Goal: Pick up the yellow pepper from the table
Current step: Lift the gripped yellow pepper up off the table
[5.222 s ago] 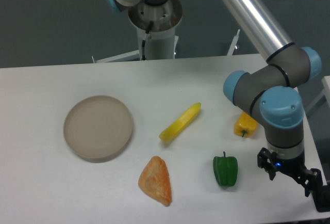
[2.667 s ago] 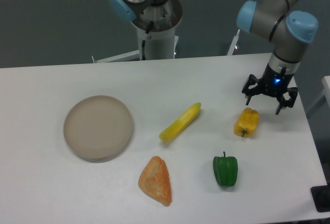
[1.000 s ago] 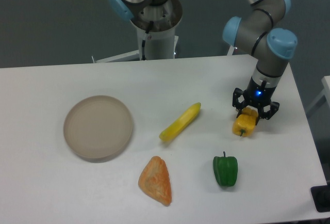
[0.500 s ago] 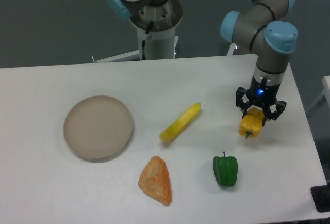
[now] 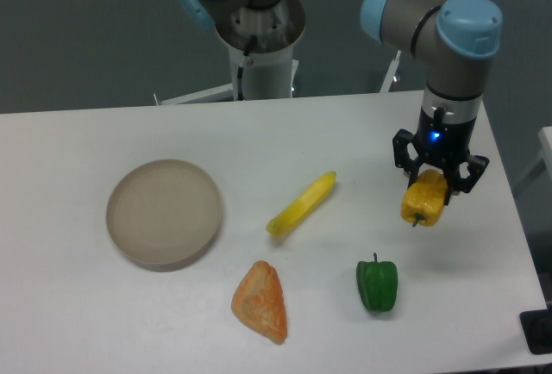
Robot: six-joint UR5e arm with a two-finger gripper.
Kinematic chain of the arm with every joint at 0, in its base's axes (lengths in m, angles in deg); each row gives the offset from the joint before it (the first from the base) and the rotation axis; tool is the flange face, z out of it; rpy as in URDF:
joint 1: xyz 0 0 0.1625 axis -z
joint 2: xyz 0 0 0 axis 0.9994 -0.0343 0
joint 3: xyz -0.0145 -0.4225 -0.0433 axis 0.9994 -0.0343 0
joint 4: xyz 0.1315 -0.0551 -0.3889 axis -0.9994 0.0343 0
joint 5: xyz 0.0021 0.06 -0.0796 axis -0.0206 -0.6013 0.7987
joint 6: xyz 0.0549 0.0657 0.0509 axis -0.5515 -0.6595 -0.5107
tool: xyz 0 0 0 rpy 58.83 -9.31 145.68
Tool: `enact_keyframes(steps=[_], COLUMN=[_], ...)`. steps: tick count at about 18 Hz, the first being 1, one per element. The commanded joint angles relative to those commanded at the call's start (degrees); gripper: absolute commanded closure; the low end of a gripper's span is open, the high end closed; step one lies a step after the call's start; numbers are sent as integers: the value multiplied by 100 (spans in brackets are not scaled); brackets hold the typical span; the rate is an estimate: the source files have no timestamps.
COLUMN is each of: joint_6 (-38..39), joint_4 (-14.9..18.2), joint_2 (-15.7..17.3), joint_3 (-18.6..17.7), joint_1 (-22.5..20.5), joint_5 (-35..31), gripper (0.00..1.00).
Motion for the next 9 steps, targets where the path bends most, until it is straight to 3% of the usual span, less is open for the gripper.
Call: enact_keyframes(steps=[9], joint_6=[18], joint_4=[-18], joint_2=[-44], joint_3=[71], joint_1=[0], joint_5=[-44], gripper=[74])
